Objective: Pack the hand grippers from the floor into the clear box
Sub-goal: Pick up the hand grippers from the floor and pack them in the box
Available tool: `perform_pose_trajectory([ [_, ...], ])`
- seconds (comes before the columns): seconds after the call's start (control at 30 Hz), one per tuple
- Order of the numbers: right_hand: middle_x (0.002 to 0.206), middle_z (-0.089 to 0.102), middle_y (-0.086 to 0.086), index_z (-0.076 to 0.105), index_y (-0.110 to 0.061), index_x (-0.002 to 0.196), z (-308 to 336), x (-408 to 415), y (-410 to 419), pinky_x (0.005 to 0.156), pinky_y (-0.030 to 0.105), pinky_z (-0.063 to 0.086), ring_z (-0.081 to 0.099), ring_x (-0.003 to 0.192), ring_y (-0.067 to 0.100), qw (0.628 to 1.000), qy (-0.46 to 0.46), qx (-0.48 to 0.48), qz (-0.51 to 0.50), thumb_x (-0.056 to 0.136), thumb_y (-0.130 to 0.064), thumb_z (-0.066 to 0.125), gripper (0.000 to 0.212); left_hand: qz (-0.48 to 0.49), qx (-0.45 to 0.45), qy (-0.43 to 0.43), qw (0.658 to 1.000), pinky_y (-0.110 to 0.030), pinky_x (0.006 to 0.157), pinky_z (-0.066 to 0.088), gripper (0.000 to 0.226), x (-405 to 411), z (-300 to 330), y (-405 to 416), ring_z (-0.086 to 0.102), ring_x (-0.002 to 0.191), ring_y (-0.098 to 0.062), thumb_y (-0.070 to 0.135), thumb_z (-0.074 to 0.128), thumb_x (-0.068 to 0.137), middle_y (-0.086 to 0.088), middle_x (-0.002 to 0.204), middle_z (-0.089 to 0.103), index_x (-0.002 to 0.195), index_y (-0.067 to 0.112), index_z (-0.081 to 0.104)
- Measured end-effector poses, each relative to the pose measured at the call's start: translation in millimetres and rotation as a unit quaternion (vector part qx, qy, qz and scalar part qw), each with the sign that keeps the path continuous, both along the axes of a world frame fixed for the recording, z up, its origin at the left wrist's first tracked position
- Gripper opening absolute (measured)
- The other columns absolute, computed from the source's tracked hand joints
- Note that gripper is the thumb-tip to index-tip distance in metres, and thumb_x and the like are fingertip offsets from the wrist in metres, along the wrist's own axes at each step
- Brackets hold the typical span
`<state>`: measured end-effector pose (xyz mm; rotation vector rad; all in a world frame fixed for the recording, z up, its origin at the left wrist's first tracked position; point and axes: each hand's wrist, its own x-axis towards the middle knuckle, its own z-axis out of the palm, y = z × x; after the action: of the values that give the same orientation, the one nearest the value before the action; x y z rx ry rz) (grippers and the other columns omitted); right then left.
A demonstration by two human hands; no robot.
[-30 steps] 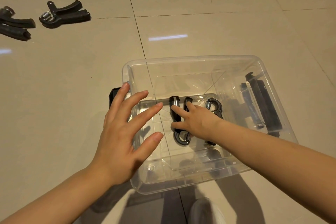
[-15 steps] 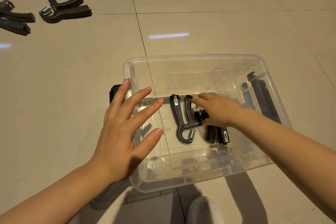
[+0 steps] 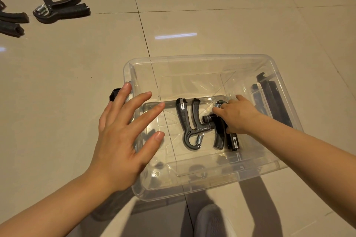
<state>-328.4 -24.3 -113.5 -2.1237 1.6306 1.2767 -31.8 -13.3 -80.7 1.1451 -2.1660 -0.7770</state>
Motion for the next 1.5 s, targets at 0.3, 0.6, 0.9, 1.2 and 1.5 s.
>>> perform_pose_trajectory([
  [0.3, 0.153, 0.020, 0.008, 0.007, -0.034, 0.147, 19, 28, -10, 0.098, 0.047, 0.042, 0.039, 0.129, 0.035, 0.998, -0.053, -0.013, -0.024, 0.082, -0.053, 0.061, 0.086, 0.009, -0.004, 0.001, 1.000, -0.055, 0.108, 0.022, 0.044, 0, -3, 1, 0.013, 0.144, -0.020, 0.043, 0.038, 0.090, 0.005, 0.141, 0.040, 0.131, 0.032, 0.047],
  [0.6, 0.154, 0.000, 0.026, -0.007, -0.022, 0.147, -12, 84, -1, 0.074, 0.043, 0.055, 0.063, 0.092, 0.039, 0.999, -0.036, 0.003, 0.018, 0.079, -0.063, 0.058, 0.102, 0.011, -0.008, 0.003, 1.000, -0.053, 0.109, 0.022, 0.042, -1, -3, 0, 0.013, 0.144, -0.020, 0.041, 0.040, 0.089, 0.004, 0.142, 0.041, 0.130, 0.034, 0.046],
  [0.9, 0.140, 0.036, 0.003, -0.003, -0.031, 0.147, 55, 70, -2, 0.070, 0.036, 0.045, 0.056, 0.107, 0.029, 0.988, -0.108, -0.103, -0.045, 0.082, -0.064, 0.053, 0.092, -0.097, 0.020, -0.007, 0.995, -0.030, 0.110, 0.012, 0.057, 23, 13, -8, 0.003, 0.145, -0.013, 0.052, 0.052, 0.082, 0.011, 0.153, 0.025, 0.136, 0.037, 0.044],
  [1.2, 0.128, 0.049, -0.004, 0.010, -0.038, 0.145, 126, 142, 63, 0.074, 0.035, 0.048, 0.058, 0.100, 0.019, 0.886, -0.362, -0.258, -0.130, 0.088, -0.050, 0.053, 0.072, 0.131, 0.094, -0.015, 0.987, -0.019, 0.081, 0.049, 0.024, 110, 7, 47, 0.058, 0.091, 0.003, 0.027, 0.065, 0.085, 0.021, 0.101, 0.061, 0.106, 0.037, 0.060],
  [1.5, 0.134, 0.044, -0.011, 0.038, -0.034, 0.135, 173, 233, 87, 0.087, 0.032, 0.047, 0.049, 0.116, 0.013, 0.912, -0.374, -0.170, -0.008, 0.090, -0.054, 0.046, 0.050, 0.280, 0.140, 0.056, 0.948, -0.024, 0.068, 0.049, 0.011, 186, 85, 77, 0.062, 0.070, -0.004, 0.018, 0.064, 0.085, 0.011, 0.072, 0.067, 0.084, 0.028, 0.068],
])
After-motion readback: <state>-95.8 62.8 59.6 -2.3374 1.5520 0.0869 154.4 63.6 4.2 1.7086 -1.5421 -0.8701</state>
